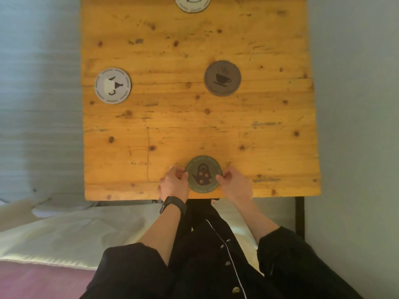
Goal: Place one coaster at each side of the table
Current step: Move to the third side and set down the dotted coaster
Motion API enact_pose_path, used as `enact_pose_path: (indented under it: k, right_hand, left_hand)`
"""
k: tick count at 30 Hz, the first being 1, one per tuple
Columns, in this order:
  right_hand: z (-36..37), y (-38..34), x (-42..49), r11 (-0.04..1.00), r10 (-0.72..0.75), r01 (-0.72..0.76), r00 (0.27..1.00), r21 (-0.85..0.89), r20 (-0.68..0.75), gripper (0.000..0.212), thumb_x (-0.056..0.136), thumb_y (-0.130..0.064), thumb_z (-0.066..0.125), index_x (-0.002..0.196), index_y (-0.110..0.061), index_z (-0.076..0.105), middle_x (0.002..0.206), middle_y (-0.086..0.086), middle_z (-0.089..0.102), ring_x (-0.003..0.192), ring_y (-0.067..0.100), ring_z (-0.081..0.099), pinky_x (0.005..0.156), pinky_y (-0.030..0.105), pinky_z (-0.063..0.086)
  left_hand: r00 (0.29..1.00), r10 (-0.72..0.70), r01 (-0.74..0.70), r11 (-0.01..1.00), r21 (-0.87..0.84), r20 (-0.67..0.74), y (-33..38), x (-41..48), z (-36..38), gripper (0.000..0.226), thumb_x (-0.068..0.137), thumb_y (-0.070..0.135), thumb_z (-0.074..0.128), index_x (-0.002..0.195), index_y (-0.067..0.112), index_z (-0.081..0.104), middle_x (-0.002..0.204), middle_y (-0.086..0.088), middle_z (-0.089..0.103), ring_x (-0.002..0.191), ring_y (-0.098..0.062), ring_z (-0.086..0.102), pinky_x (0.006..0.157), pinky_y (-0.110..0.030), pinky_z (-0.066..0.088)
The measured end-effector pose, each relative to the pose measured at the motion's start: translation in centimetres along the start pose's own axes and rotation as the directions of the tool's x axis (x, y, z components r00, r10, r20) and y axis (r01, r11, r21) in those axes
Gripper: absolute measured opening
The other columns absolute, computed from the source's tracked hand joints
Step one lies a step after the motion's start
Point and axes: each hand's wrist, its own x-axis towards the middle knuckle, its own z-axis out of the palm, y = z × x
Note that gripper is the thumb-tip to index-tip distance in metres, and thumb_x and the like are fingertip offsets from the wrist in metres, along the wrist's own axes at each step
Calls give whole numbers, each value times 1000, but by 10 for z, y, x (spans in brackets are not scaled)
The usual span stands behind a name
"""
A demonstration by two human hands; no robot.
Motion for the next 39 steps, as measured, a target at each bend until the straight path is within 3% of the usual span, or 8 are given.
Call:
enact_pose_path:
  k: [6, 10, 16, 24, 28, 31, 33, 39]
  right_hand:
    - [1, -5, -3, 993, -33, 28, 998, -115, -48, 22, 96, -46, 57, 103, -30, 44, 75, -5, 60, 67, 22, 57, 55, 31, 41]
    - [6, -1, -7, 995, -80, 75, 994, -69, -78, 24, 97, -44, 56, 111, -30, 43, 76, -5, 64, 67, 21, 62, 55, 33, 50]
    - [4, -4, -9, 967, -191, 178, 980, -180, -55, 32, 101, -41, 48, 131, -39, 39, 116, -1, 59, 88, 29, 68, 65, 37, 54]
    - [-38, -33, 20, 916, -212, 241, 970, -322, 123, 35, 100, -48, 43, 133, -38, 48, 133, 1, 48, 100, 29, 65, 76, 39, 55]
    - [-85, -71, 64, 946, -209, 214, 977, -245, 48, 44, 99, -47, 47, 139, -30, 47, 134, 4, 49, 101, 27, 63, 77, 38, 54]
    - [-114, -99, 103, 974, -193, 185, 979, -128, -59, 57, 96, -49, 54, 145, -23, 40, 143, 7, 44, 111, 29, 60, 80, 38, 51]
    - [-128, -115, 129, 986, -157, 149, 983, -81, -98, 70, 93, -51, 58, 149, -18, 32, 149, 9, 38, 126, 32, 50, 93, 46, 51]
    - [-134, -154, 173, 991, -46, 20, 980, -130, -196, 92, 88, -60, 61, 153, -11, 19, 156, 15, 22, 141, 41, 29, 109, 49, 37]
  left_hand:
    - [1000, 7, -7, 999, -38, 8, 2, -2, -3, 9, 90, 36, 59, 98, 35, 63, 97, 10, 72, 99, -22, 64, 96, -43, 46]
    - [1000, -18, 18, 1000, -13, 20, 6, -5, -4, 12, 91, 37, 58, 102, 35, 62, 100, 9, 72, 100, -23, 64, 96, -41, 43]
    - [997, -54, 57, 996, -63, 56, 10, -3, -9, 5, 89, 36, 60, 93, 39, 60, 97, 14, 71, 100, -22, 64, 99, -42, 41]
    - [981, 171, -186, 962, 198, 91, 43, 17, -20, 25, 90, 34, 51, 113, 33, 59, 124, -2, 49, 121, -27, 43, 101, -45, 39]
    - [947, 305, -322, 909, 265, 102, 85, 52, -27, 36, 92, 36, 50, 128, 28, 55, 142, -2, 40, 133, -26, 36, 107, -47, 37]
    - [908, 395, -418, 844, 335, 138, 119, 82, -32, 48, 94, 43, 48, 139, 28, 46, 157, -3, 26, 143, -29, 27, 114, -49, 31]
    - [878, 452, -477, 799, 366, 156, 139, 102, -33, 55, 94, 47, 46, 146, 32, 37, 164, -3, 13, 149, -30, 15, 118, -54, 23]
    - [855, 436, -519, 688, 507, 282, 154, 136, -28, 80, 88, 76, 28, 148, 51, -17, 159, 10, -33, 148, -23, -27, 113, -71, -2]
